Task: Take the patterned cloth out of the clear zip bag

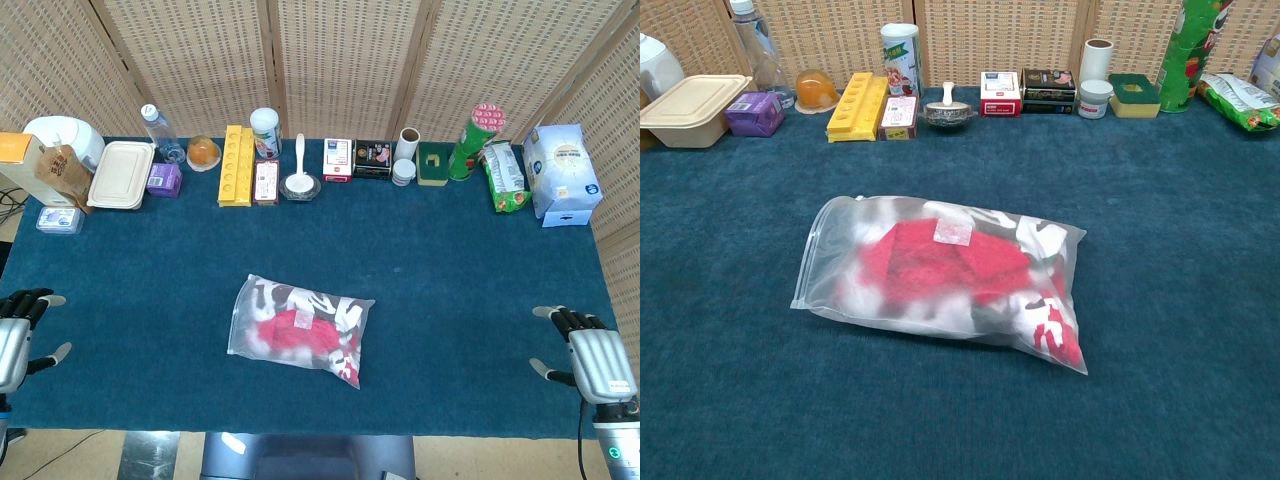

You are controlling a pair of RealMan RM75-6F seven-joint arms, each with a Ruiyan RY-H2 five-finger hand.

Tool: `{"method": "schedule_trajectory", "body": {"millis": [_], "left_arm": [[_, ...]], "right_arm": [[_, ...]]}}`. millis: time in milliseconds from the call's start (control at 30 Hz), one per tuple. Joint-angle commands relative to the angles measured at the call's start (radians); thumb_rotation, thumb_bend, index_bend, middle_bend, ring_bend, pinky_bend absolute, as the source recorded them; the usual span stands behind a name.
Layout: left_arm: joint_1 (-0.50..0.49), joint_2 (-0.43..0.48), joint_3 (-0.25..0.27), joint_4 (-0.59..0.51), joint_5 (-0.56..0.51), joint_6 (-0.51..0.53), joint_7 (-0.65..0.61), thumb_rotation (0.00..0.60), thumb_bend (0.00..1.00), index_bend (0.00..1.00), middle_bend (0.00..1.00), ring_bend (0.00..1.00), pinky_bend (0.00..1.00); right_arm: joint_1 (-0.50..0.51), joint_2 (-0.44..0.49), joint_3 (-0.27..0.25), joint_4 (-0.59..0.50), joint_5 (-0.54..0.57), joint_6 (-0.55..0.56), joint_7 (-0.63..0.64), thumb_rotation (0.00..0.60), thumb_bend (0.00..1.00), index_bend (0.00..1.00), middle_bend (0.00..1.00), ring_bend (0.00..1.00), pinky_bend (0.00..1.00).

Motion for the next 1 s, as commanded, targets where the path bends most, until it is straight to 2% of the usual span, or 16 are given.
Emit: {"method": "schedule_trajectory", "body": {"millis": [33,333,467,700,1000], "left_arm": [[0.0,-0.001,0.001,0.0,0.0,-0.001,0.0,0.6,0.13,0.33,0.28,0.22,0.24],[0.01,0.007,0.002,-0.001,0.018,0.025,-0.011,0.6,0.13,0.34,0.28,0.22,0.24],[0.011,0.013,0.0,-0.001,0.022,0.031,-0.013,0.6,0.13,0.33,0.28,0.22,0.24],[0.01,0.03,-0.004,-0.011,0.027,0.035,-0.014,0.6,0.13,0.33,0.28,0.22,0.24],[0.004,0.039,-0.008,-0.006,0.03,0.028,-0.029,0.6,0.13,0.33,0.28,0.22,0.24]], "right_arm": [[0.0,-0.001,-0.001,0.002,-0.002,0.0,0.002,0.597,0.1,0.29,0.35,0.39,0.37],[-0.002,0.005,-0.01,0.006,-0.027,0.012,0.03,0.6,0.1,0.29,0.35,0.39,0.37],[0.017,0.015,-0.016,-0.002,-0.063,0.0,0.082,0.6,0.1,0.29,0.35,0.39,0.37],[0.09,0.02,-0.026,-0.024,-0.159,-0.042,0.175,0.6,0.1,0.29,0.35,0.39,0.37],[0.194,-0.01,-0.039,-0.107,-0.264,-0.123,0.176,0.6,0.09,0.28,0.34,0.39,0.37]]}}
